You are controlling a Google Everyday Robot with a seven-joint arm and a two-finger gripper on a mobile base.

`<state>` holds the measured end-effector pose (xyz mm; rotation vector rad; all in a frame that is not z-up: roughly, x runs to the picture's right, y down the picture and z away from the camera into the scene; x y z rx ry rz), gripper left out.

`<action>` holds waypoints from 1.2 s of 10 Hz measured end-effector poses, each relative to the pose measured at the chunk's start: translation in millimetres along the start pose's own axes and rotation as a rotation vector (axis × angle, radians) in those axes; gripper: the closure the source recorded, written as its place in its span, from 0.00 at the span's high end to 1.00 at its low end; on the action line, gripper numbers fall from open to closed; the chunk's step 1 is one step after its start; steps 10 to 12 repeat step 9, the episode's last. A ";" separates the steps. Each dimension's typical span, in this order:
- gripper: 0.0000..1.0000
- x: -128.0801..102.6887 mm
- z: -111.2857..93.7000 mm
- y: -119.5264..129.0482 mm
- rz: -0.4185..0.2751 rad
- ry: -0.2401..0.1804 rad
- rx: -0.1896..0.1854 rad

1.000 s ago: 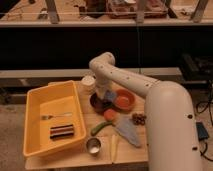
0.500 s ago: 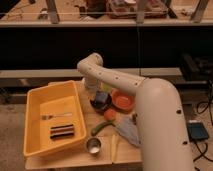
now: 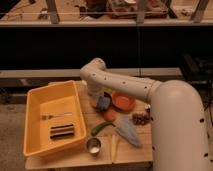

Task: Wipe purple bowl with sponge

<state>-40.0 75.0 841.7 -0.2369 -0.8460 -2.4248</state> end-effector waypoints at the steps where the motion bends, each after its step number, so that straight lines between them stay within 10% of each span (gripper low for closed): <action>1: 0.00 -12.0 2.5 4.2 0.005 -0.009 0.001; 12: 0.00 3.4 3.3 75.4 0.100 -0.027 -0.035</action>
